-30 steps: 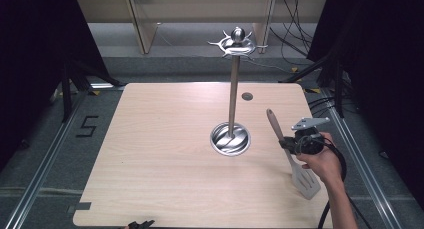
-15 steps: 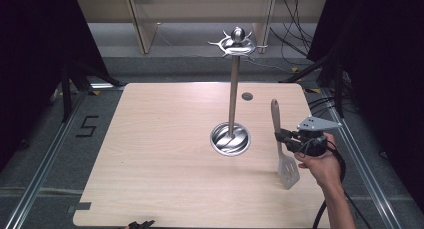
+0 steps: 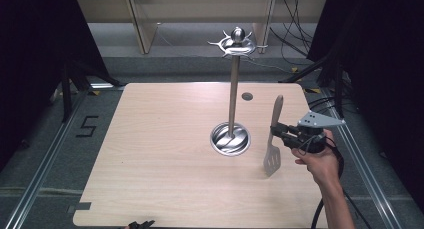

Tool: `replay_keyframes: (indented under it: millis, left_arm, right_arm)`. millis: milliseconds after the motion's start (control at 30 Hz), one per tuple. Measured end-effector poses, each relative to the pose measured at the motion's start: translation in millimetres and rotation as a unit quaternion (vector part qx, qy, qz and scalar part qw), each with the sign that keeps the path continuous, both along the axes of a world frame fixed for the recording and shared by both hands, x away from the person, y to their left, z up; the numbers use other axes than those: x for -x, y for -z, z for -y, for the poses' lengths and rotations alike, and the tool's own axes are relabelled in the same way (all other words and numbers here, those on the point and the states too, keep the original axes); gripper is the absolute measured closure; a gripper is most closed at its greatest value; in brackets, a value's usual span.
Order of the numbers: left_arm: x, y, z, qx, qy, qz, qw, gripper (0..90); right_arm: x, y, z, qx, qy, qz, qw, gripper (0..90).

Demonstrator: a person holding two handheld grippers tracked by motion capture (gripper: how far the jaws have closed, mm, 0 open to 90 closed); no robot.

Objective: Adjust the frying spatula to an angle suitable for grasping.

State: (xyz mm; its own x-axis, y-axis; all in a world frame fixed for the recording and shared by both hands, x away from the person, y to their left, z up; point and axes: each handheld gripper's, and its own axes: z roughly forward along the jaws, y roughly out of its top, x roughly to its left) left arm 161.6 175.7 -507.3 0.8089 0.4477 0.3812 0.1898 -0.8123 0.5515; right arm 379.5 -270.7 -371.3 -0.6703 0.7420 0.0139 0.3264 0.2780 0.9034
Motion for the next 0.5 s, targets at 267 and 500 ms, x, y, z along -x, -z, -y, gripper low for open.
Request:
replay_keyframes:
  millis: [267,500]
  left_arm:
    - [-0.5,-0.5,-0.3,0.003,0.006,-0.002,1.0000,18.1]
    - [0.9,-1.8,0.3,0.006,0.004,0.006,1.0000,18.2]
  right_arm:
    - [-3.7,-20.5,-20.8,-0.013,-0.012,0.031,0.9994,76.1]
    - [-8.0,-44.8,-35.9,-0.008,-0.027,0.051,0.9983,76.1]
